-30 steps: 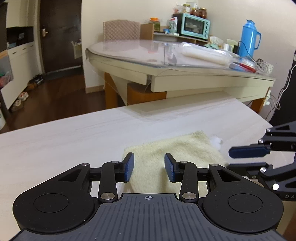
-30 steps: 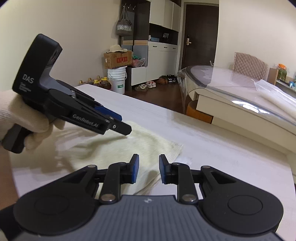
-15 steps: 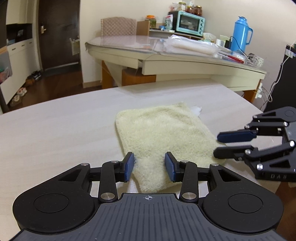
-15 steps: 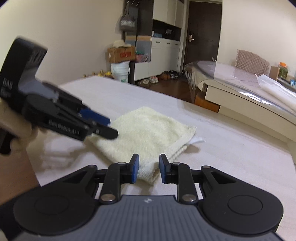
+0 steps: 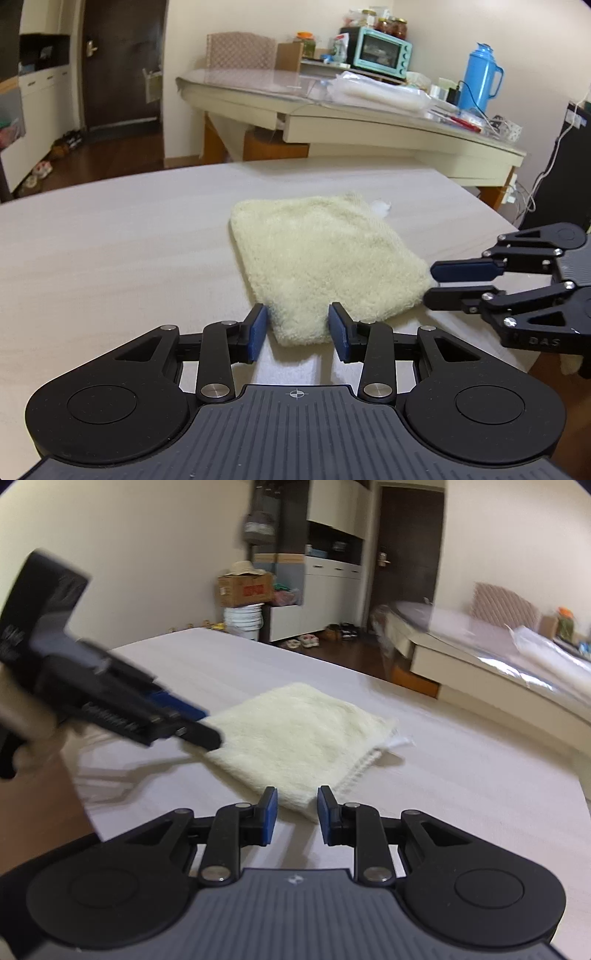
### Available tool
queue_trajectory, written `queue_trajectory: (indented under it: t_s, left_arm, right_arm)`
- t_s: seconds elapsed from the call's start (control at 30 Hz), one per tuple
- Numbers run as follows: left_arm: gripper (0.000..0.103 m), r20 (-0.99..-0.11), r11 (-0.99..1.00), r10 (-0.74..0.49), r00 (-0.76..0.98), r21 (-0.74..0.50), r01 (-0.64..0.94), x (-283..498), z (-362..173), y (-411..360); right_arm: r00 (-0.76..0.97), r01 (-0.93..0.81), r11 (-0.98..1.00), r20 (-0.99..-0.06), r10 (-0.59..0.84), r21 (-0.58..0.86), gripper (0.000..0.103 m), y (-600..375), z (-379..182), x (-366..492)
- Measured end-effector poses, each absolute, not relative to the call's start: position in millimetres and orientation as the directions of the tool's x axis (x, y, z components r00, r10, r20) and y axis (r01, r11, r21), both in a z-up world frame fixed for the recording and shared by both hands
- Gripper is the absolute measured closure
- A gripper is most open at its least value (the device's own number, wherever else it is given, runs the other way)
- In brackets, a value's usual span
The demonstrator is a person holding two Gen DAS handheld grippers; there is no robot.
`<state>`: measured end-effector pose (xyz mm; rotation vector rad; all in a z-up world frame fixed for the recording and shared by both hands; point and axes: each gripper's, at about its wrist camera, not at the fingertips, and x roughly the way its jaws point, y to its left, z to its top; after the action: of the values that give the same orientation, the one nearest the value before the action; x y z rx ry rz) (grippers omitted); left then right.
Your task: Fold towel
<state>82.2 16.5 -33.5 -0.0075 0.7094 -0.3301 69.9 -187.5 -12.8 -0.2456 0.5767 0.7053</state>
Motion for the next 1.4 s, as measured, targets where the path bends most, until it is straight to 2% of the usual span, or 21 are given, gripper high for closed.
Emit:
queue_trajectory:
  t_s: [0.23,0.3,0.4,0.5,0.6,0.67,0.73,0.83,0.97,1.27,1.4]
  left_arm:
    - [0.061,-0.646,0.953,-0.279,0.711,-0.094,0.288,80.6,-31.4,12.6]
    - [0.057,-0.643,0.956,-0.271,0.716,-0.089,0.281,79.0,-29.5,11.4]
    - [0.050,-0.637,0.959,-0.261,0.725,-0.086,0.270,75.3,-26.5,11.6]
    - [0.042,-0.630,0.961,-0.255,0.734,-0.080,0.265,69.4,-22.5,11.0]
    - [0.026,-0.612,0.964,-0.241,0.753,-0.059,0.260,59.5,-17.5,10.2]
    - [0.014,-0.597,0.967,-0.226,0.769,-0.046,0.249,52.0,-13.7,10.4]
    - [0.010,-0.575,0.970,-0.223,0.787,-0.047,0.240,42.7,-9.5,12.4]
    - [0.009,-0.547,0.974,-0.219,0.808,-0.069,0.218,30.9,-4.0,17.3]
    - [0.005,-0.525,0.974,-0.228,0.820,-0.114,0.198,19.4,0.6,26.5]
    - [0.000,-0.559,0.973,-0.232,0.796,-0.137,0.188,7.1,5.1,26.4]
    - [0.000,-0.597,0.984,-0.181,0.781,-0.109,0.144,6.6,5.5,18.8]
  right_arm:
    - [0.640,-0.653,0.757,-0.548,0.539,-0.018,0.075,-190.0,-8.4,58.6]
    - [0.648,-0.647,0.763,-0.539,0.538,-0.016,0.075,-190.1,-5.5,53.3]
    - [0.668,-0.623,0.783,-0.519,0.533,0.003,0.069,-190.9,-1.3,46.0]
    - [0.684,-0.605,0.796,-0.503,0.528,0.014,0.061,-192.3,3.1,37.0]
    - [0.703,-0.579,0.815,-0.487,0.517,0.029,0.056,-196.5,7.8,24.6]
    - [0.716,-0.562,0.826,-0.477,0.511,0.041,0.049,-200.2,10.3,17.7]
    - [0.727,-0.545,0.836,-0.465,0.506,0.058,0.042,-204.4,12.5,11.6]
    - [0.744,-0.517,0.853,-0.452,0.492,0.078,0.027,-209.0,16.3,3.3]
    - [0.759,-0.496,0.864,-0.442,0.477,0.080,0.016,-210.5,21.8,-6.7]
    - [0.789,-0.411,0.908,-0.466,0.400,0.084,0.006,-213.1,23.9,-19.0]
    - [0.794,-0.402,0.912,-0.466,0.391,0.081,0.006,-212.7,26.3,-26.1]
